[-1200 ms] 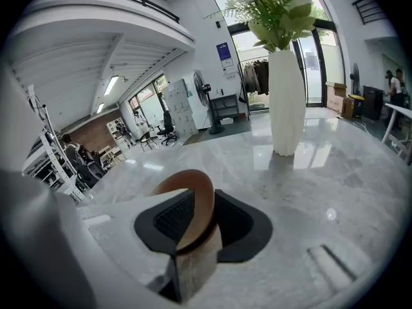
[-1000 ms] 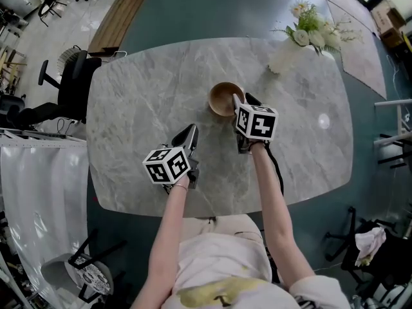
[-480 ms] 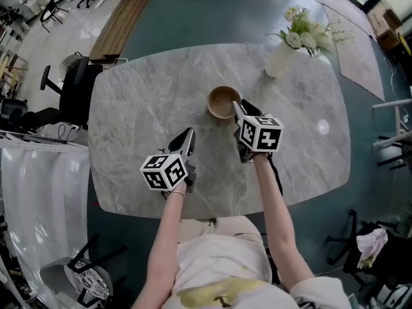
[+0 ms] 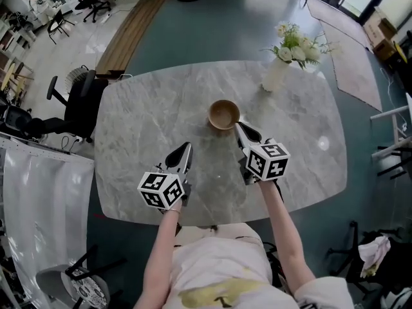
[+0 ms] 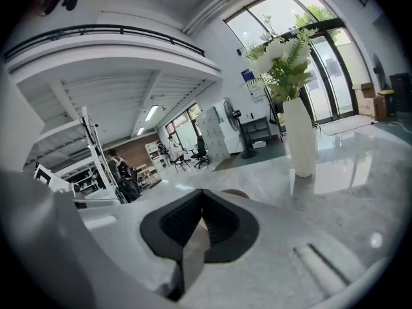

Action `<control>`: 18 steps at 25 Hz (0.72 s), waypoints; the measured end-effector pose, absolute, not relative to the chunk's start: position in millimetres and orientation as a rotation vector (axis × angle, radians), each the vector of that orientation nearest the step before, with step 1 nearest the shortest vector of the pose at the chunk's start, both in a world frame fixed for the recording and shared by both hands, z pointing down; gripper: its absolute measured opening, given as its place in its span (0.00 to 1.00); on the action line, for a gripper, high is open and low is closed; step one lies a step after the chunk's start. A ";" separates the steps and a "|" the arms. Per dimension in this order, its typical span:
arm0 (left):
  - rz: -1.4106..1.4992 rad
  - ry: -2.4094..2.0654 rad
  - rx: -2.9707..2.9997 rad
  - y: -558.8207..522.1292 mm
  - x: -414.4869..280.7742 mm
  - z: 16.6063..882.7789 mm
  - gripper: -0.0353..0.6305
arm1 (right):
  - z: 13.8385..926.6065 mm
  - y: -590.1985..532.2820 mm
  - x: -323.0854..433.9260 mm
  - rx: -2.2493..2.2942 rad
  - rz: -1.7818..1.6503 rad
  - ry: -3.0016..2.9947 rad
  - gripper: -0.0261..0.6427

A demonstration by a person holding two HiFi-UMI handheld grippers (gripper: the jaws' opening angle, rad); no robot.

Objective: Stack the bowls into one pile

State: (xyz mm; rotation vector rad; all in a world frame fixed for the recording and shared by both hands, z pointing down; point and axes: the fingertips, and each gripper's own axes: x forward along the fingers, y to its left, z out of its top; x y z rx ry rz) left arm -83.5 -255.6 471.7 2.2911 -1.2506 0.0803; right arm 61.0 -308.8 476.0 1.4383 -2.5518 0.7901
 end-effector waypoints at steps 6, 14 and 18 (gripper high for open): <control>0.069 -1.285 2.348 -238.4 -89.6 451.1 0.05 | 448.3 -285.5 53.1 1.383 0.778 -2.701 0.05; 0.036 -1.371 2.415 -230.7 -104.2 418.1 0.05 | 408.1 -271.5 48.7 1.381 0.713 -2.830 0.05; 0.005 -1.422 2.423 -228.7 -114.8 403.2 0.05 | 392.4 -265.7 51.2 1.405 0.680 -2.865 0.05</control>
